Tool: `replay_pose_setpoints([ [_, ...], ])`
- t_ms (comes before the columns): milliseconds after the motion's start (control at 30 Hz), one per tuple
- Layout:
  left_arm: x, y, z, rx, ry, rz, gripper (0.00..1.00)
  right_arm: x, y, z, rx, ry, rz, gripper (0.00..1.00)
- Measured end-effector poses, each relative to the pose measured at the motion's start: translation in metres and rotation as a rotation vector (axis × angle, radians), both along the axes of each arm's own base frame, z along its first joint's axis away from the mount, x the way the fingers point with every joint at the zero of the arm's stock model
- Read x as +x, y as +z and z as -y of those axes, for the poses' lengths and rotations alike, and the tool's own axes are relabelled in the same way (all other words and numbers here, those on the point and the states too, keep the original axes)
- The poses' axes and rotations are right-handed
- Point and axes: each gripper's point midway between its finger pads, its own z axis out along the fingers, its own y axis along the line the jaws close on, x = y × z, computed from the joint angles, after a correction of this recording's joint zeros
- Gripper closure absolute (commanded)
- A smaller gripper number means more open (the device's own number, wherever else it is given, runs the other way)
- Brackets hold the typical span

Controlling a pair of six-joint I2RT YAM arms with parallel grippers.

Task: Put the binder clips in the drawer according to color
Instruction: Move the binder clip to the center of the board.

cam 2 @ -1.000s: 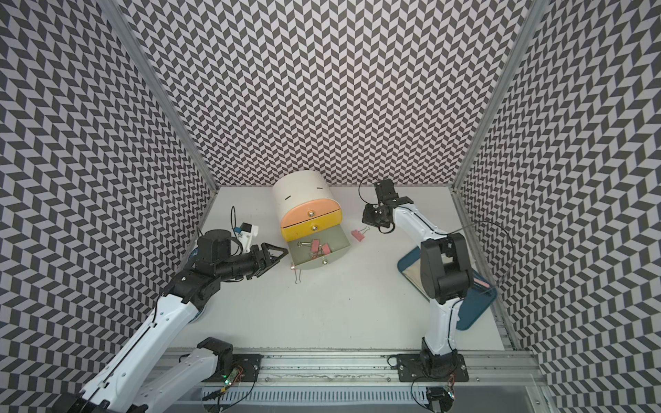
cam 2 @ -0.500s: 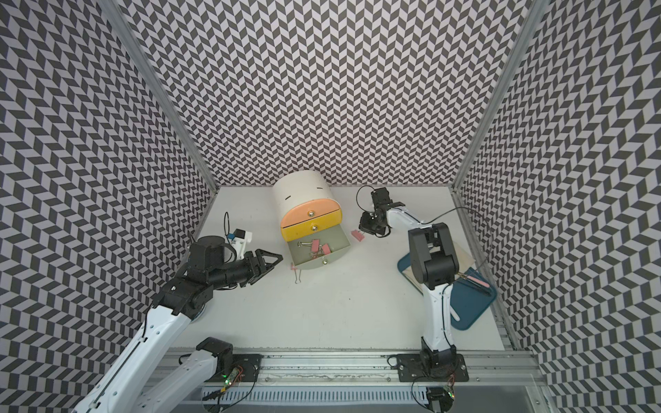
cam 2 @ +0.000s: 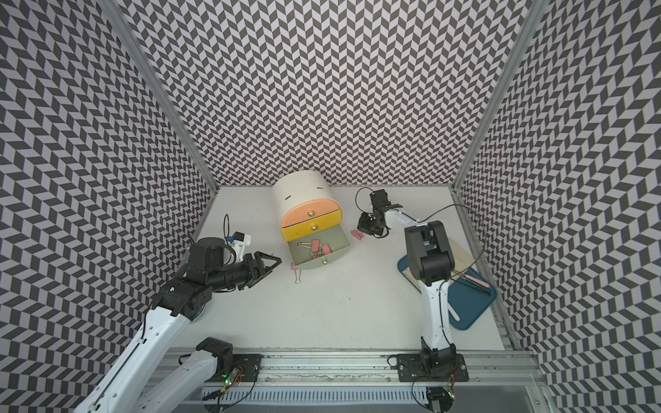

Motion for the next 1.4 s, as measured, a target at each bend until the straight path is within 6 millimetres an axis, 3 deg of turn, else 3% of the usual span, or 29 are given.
replay_pose_setpoints([
  [133, 0.000, 0.000, 0.000, 0.000, 0.000, 0.001, 0.37, -0.006, -0.003, 0.002, 0.002, -0.005, 0.018, 1.00],
  [333, 0.001, 0.001, 0.000, -0.002, 0.000, 0.004, 0.37, -0.041, -0.004, 0.013, -0.012, -0.011, 0.000, 1.00],
  [667, 0.005, 0.006, 0.004, -0.020, -0.012, 0.025, 0.37, -0.121, -0.007, 0.035, -0.055, -0.014, -0.039, 1.00],
  [1000, 0.004, 0.009, 0.007, -0.041, -0.027, 0.042, 0.37, -0.205, -0.001, 0.031, -0.089, 0.039, -0.045, 1.00],
  [1167, 0.002, 0.012, 0.008, -0.050, -0.037, 0.051, 0.37, -0.221, 0.025, 0.028, -0.092, 0.052, 0.023, 0.95],
  [1400, -0.002, 0.017, 0.008, -0.056, -0.046, 0.068, 0.37, -0.227, 0.043, 0.034, -0.135, 0.045, 0.065, 0.75],
])
